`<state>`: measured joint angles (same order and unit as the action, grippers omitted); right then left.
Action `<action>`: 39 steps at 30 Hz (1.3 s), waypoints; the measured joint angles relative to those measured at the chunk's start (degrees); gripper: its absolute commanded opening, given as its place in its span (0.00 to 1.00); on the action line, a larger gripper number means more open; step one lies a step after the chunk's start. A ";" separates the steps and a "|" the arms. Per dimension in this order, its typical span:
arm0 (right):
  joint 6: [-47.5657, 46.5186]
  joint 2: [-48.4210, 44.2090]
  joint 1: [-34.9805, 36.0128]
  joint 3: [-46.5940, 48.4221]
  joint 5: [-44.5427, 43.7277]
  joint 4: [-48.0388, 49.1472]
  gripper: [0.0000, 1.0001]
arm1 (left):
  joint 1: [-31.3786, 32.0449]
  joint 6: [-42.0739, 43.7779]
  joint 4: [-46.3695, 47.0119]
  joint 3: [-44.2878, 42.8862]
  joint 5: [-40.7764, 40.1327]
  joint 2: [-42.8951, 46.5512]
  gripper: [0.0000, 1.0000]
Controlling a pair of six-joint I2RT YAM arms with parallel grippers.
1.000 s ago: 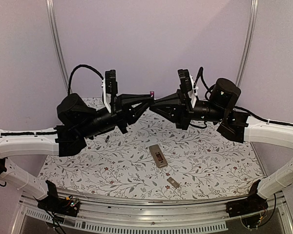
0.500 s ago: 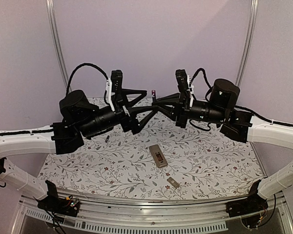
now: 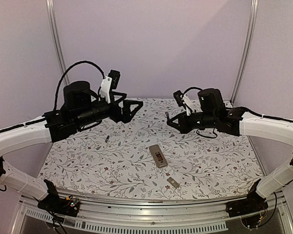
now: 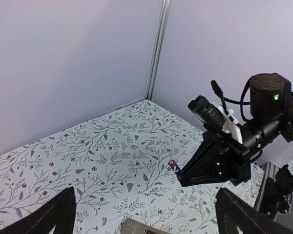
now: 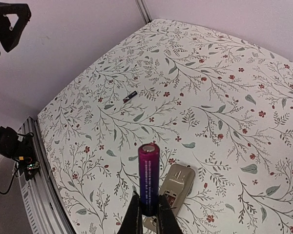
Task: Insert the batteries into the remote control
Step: Adjust the remote control without batteries at the center of the board.
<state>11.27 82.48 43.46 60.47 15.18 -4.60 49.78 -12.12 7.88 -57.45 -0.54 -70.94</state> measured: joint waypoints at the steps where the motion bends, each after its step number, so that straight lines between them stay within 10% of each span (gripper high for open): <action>1: 0.48 -0.09 -0.04 -0.02 -0.57 -1.84 0.00 | -0.70 -0.42 -1.73 -0.79 -0.04 -0.87 0.97; 13: 1.29 4.02 -1.70 0.15 -2.93 -9.79 0.00 | -4.17 -5.77 -20.72 -11.23 -2.43 -18.32 0.91; 39: -3.19 44.15 -3.72 27.54 -0.44 -13.79 0.00 | -6.19 -9.99 -20.94 8.20 -8.81 -4.46 0.91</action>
<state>8.08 126.63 39.75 88.01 14.74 -18.39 43.59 -22.11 -13.06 -49.25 -9.34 -75.40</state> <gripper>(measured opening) 0.046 0.911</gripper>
